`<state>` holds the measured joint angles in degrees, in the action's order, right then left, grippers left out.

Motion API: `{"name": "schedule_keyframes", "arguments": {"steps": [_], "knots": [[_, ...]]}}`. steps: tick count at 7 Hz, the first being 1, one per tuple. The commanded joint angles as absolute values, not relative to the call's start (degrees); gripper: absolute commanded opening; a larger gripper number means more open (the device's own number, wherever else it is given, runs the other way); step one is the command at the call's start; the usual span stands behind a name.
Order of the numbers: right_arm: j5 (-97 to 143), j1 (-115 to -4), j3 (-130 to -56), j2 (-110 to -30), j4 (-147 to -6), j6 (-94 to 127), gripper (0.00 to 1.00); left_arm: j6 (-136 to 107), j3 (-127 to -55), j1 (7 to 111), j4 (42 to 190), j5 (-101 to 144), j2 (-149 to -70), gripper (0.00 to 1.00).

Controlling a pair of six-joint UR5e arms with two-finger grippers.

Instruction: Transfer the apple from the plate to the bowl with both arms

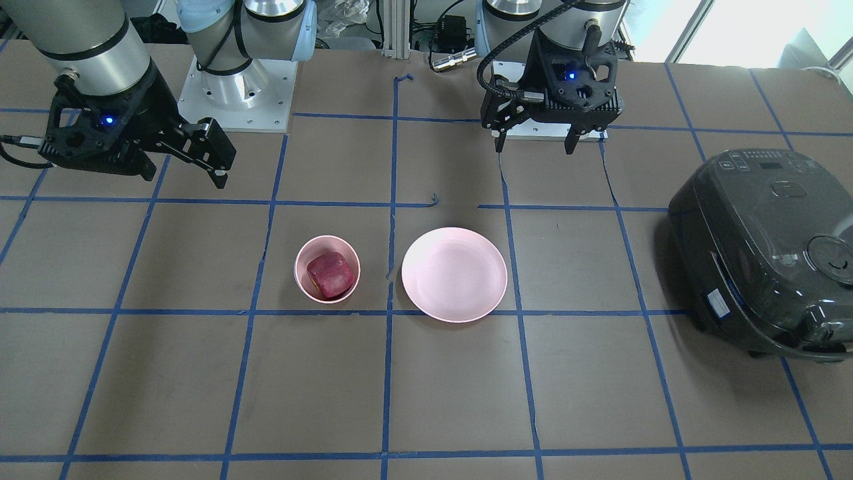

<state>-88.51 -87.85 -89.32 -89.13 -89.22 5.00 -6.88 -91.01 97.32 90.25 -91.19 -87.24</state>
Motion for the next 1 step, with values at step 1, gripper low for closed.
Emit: {"name": "schedule_keyframes", "arguments": {"steps": [1], "knots": [[-88.51, -87.89, -89.30, -89.82, -88.77, 4.92, 1.00, -6.86, -91.05, 97.21, 90.18, -91.14, -87.19, 1.00]]}}
